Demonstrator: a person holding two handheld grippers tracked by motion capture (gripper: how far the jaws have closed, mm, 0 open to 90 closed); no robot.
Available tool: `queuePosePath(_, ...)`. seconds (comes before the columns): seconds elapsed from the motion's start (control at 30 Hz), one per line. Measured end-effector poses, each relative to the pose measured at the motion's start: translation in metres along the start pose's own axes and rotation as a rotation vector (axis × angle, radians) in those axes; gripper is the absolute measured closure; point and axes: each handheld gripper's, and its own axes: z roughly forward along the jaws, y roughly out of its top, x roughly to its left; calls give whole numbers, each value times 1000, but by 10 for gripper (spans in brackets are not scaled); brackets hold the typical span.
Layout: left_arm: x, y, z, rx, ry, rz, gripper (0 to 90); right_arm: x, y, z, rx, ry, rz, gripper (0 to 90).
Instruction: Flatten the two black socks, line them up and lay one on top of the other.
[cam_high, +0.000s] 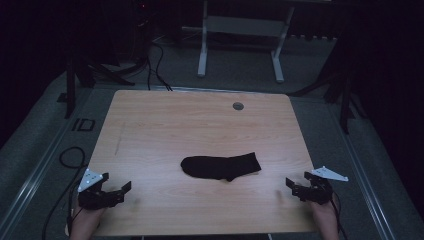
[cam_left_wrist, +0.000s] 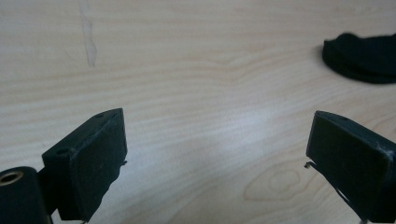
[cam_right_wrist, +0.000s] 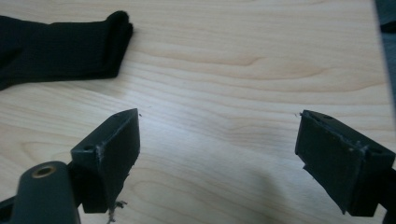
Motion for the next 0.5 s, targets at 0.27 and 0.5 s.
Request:
queuePosePath(0.27, 0, 0, -4, -40, 20, -12, 55, -3, -1, -10, -114, -88, 76, 140)
queuePosePath(0.5, -1, -2, -3, -35, 30, 6, 55, -5, -3, -11, -124, -95, 91, 140)
